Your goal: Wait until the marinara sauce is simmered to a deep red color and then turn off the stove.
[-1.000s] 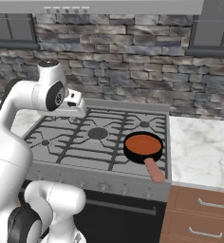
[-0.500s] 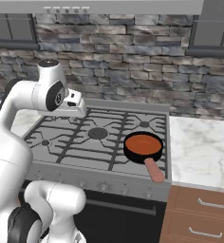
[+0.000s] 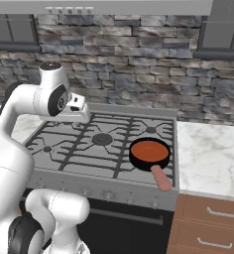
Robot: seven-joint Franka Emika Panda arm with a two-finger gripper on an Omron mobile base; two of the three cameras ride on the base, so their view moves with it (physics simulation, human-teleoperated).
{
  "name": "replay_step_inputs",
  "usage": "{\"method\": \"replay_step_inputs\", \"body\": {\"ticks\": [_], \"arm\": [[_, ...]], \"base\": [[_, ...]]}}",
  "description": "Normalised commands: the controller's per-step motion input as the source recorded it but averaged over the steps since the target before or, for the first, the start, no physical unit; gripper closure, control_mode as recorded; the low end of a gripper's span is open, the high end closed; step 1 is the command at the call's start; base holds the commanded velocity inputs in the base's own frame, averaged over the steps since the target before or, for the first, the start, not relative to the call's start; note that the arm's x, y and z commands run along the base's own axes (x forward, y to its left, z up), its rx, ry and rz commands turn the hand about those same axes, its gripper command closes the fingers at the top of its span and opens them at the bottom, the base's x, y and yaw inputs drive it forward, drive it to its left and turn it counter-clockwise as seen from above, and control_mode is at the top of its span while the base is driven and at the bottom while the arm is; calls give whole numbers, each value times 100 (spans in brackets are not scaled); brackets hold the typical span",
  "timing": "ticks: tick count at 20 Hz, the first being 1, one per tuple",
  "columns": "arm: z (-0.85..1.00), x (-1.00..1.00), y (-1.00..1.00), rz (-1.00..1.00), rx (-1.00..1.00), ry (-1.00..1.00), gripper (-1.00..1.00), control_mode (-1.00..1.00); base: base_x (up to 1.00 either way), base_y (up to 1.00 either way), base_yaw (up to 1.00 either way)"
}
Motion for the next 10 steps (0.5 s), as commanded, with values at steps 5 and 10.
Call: {"method": "replay_step_inputs", "body": {"ticks": [5, 10], "arm": [[0, 0, 0, 0, 0, 0, -100, -100], [0, 0, 0, 0, 0, 0, -100, -100]], "base": [[0, 0, 0], [0, 0, 0]]}}
